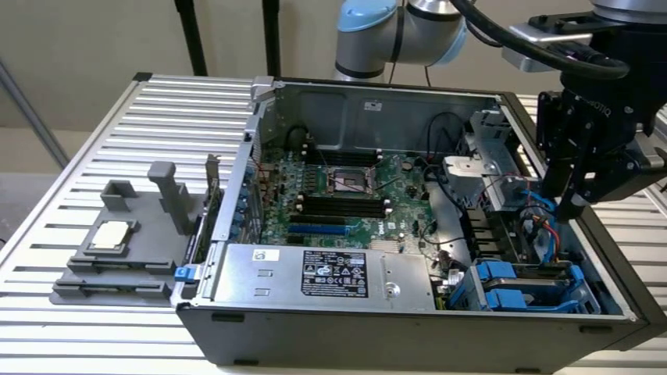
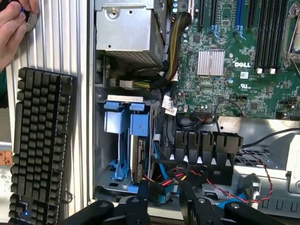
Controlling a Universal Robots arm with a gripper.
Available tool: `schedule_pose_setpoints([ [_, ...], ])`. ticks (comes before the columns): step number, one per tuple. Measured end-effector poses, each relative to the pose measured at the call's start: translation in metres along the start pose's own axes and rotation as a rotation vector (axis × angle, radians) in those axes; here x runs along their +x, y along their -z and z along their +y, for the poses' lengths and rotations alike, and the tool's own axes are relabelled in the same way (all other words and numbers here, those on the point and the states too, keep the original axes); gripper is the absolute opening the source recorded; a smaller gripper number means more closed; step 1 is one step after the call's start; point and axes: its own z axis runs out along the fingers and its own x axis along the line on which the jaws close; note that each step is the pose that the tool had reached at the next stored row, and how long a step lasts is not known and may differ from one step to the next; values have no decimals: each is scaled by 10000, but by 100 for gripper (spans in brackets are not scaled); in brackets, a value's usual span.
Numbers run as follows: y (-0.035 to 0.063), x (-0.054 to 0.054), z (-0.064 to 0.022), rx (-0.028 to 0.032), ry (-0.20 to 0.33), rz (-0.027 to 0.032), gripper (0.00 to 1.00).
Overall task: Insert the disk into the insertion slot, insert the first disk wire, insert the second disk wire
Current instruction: 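Insert the second disk wire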
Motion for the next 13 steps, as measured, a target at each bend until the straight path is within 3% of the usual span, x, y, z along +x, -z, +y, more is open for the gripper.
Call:
schedule_pose_setpoints([
  [7,-63,-35,-22,-117,38,156,40],
  [9,-69,-55,-30,-181,63,275,40],
  [13,-66,-98,-33,-315,123,604,40],
])
